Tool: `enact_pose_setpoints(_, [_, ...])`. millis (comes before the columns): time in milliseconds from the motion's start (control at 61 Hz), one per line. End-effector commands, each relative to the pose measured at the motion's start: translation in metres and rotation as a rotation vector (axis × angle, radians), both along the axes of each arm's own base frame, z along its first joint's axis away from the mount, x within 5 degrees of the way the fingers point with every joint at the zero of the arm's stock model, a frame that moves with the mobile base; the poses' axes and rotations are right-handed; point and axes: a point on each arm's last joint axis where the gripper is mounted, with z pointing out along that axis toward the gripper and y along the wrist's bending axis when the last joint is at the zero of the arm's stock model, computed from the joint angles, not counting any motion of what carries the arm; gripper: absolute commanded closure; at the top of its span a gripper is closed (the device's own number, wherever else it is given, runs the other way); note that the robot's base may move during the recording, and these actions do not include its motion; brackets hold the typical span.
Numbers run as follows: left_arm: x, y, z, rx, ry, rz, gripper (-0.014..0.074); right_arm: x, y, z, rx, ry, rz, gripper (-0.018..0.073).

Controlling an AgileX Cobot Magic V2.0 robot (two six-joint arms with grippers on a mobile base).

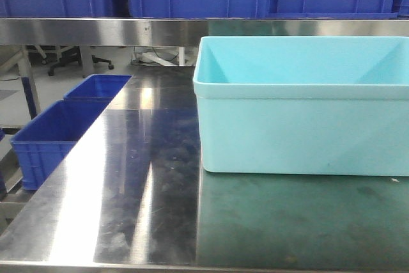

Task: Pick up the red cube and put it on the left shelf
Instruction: 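Move the right gripper over the light-blue bin toward the red cube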

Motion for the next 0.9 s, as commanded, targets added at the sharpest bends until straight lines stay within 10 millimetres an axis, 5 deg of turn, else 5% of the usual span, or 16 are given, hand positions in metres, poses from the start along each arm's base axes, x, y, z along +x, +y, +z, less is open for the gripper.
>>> enact_pose_setpoints(0, [-0.0012,-0.0001,0.0007,-0.002,-0.081,-0.002,0.0495,-0.0035,-0.0006,0.014,-0.012,-0.118,-0.01,0.0502])
enact_pose_setpoints(886, [-0.0012,-0.0001,0.0007,-0.002,-0.081,-0.002,0.0495,-0.0035,-0.0006,0.0141,-0.012,-0.119,-0.01,0.0502])
